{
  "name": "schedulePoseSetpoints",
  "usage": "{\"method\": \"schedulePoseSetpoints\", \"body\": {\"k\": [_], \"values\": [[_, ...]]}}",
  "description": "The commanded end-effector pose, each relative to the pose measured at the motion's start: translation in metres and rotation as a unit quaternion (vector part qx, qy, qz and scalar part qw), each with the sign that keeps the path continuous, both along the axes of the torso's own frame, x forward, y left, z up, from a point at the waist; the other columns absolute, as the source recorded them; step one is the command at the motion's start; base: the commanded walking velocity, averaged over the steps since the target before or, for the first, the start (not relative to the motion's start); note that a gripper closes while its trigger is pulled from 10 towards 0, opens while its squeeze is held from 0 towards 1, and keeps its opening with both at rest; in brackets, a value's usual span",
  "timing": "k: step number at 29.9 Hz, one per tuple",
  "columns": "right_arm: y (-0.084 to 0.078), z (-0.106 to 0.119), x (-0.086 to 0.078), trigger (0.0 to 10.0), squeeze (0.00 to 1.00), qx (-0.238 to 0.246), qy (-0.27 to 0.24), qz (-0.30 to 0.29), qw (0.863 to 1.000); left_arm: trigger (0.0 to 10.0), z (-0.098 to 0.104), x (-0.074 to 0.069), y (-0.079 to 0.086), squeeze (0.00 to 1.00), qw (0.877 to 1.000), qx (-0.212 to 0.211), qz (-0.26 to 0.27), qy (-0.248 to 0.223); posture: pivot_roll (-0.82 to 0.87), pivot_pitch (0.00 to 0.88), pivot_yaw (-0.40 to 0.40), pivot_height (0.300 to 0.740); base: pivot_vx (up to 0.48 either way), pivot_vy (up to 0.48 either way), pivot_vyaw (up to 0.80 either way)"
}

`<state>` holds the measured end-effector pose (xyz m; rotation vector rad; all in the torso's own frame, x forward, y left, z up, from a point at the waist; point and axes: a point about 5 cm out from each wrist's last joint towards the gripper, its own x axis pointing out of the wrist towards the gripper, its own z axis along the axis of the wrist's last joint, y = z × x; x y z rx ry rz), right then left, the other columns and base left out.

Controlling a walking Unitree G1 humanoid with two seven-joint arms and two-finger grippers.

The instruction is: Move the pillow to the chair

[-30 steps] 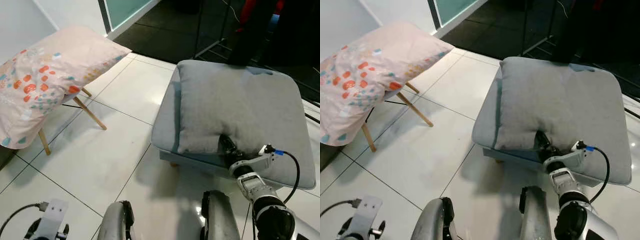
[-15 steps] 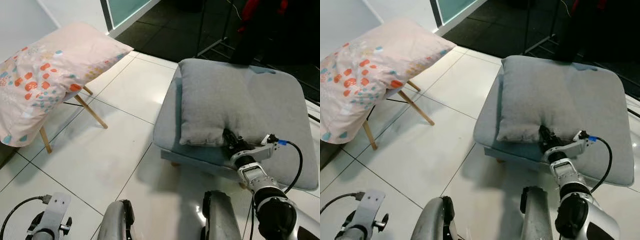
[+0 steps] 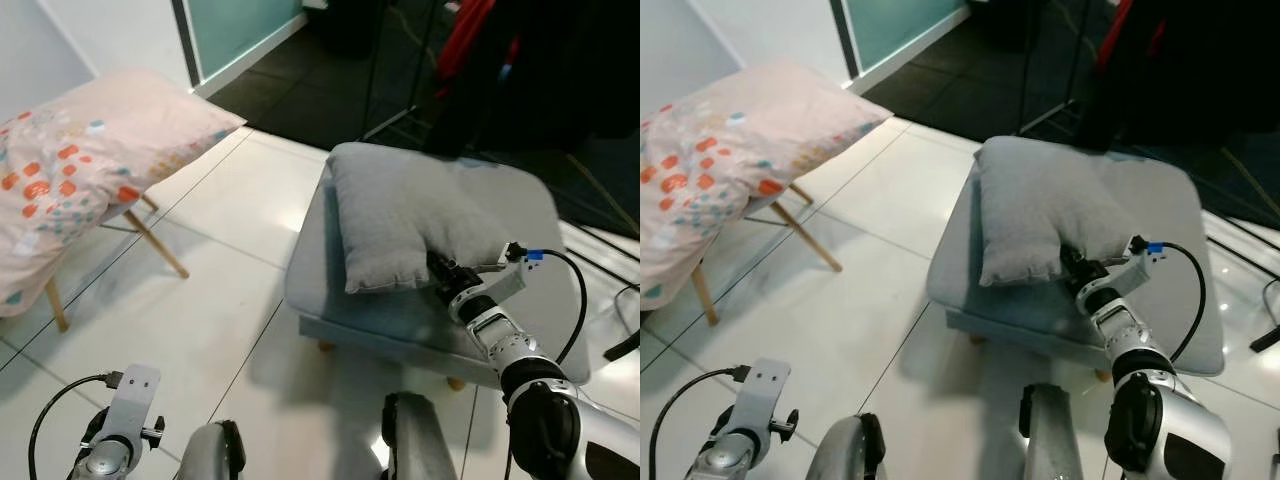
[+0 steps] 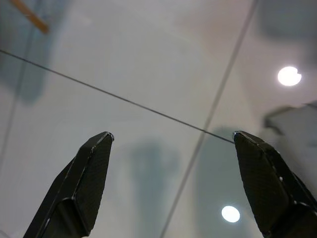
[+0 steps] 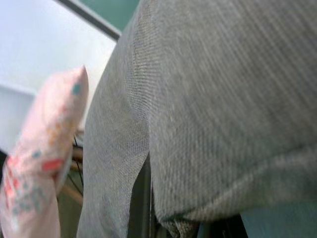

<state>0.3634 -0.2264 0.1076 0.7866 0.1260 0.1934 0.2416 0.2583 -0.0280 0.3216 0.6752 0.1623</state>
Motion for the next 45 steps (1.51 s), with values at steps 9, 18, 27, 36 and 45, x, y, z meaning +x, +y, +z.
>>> {"method": "schedulePoseSetpoints", "body": {"k": [9,18,27,36,45], "values": [[0.012,-0.133,-0.099,0.0,0.0,-0.285,0.297,0.134,0.901,10.0,-0.031,-0.023,-0.037,0.0,0.991,-0.007,-0.062,0.119,-0.12,0.035,-0.023,0.524,0.0,0.0,0.0],[0.022,-0.157,-0.126,0.0,0.0,-0.387,0.354,0.216,0.824,10.0,-0.037,-0.026,-0.052,0.0,0.982,0.014,-0.111,0.155,-0.12,0.0,-0.074,0.553,0.0,0.0,0.0],[0.024,-0.151,-0.116,0.0,0.0,-0.41,0.341,0.192,0.824,10.0,-0.039,-0.032,-0.046,0.0,0.988,-0.003,-0.055,0.145,-0.12,0.0,-0.066,0.587,0.0,0.0,0.0],[0.024,-0.143,-0.104,0.0,0.0,-0.411,0.333,0.158,0.834,10.0,-0.038,-0.029,-0.045,0.0,0.988,0.002,-0.059,0.144,-0.12,0.004,-0.068,0.621,0.0,0.0,0.0],[0.031,-0.13,-0.086,0.0,0.0,-0.362,0.309,0.116,0.872,10.0,-0.035,-0.027,-0.042,0.0,0.991,0.002,-0.043,0.13,-0.12,0.016,-0.056,0.65,0.0,0.0,0.0]]}}
